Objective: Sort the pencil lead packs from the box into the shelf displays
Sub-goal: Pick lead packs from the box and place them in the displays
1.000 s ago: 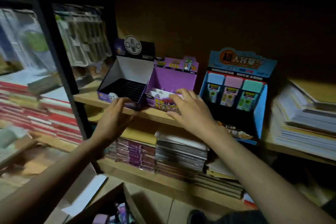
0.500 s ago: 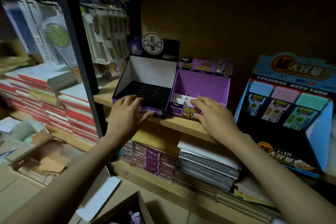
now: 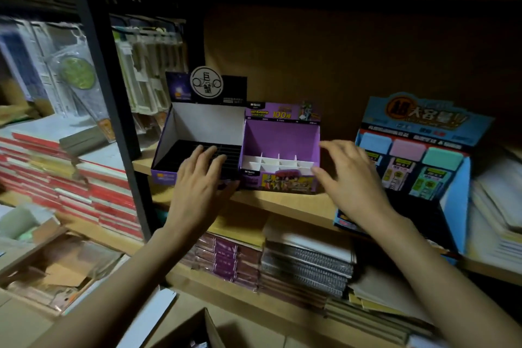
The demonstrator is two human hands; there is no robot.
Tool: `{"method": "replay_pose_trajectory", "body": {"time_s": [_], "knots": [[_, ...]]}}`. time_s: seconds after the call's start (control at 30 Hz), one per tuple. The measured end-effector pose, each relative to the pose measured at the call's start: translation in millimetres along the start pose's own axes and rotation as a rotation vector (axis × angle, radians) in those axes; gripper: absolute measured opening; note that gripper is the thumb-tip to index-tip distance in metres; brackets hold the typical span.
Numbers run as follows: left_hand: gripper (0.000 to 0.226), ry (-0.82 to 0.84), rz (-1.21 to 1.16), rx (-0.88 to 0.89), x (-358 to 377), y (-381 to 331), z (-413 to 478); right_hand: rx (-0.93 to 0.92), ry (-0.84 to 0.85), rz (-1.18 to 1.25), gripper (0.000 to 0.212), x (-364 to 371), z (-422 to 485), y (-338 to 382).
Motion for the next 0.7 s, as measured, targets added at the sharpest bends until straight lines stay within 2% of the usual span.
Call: {"method": "replay_pose_trajectory", "body": {"time_s": [0.07,0.2,0.3,0.47,0.7], "knots": [[0.054,-0.011,-0.071,0.159,0.2,-31.5,0.6,0.14,-0.017,-0.023,0.056,-17.2,-14.7,-27.8],[0.058,0.072,-0.174,0.305,13.3,-81.5,2.4,0.381,0.285,-0.147,0.085,-1.0,-50.9,-70.5],[0.066,0.161,-0.199,0.251,30.0,-92.2,8.7,0.328,0.411,-0.208,0.084,18.5,-57.5,-75.5],[0.071,0.215,-0.135,0.226,44.3,-85.3,11.8,0.226,0.443,-0.171,0.079,31.0,-35.6,-75.1],[0.073,0.261,-0.112,0.227,46.2,-82.3,15.6,0.104,0.418,-0.164,0.093,38.0,-21.9,-72.7]]}}
Point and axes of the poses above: each hand's wrist, its own z-axis towards the middle knuckle, its own x-axis out of the palm, y = z × x, the point moved 7 cm from there along z, towards the middle knuckle
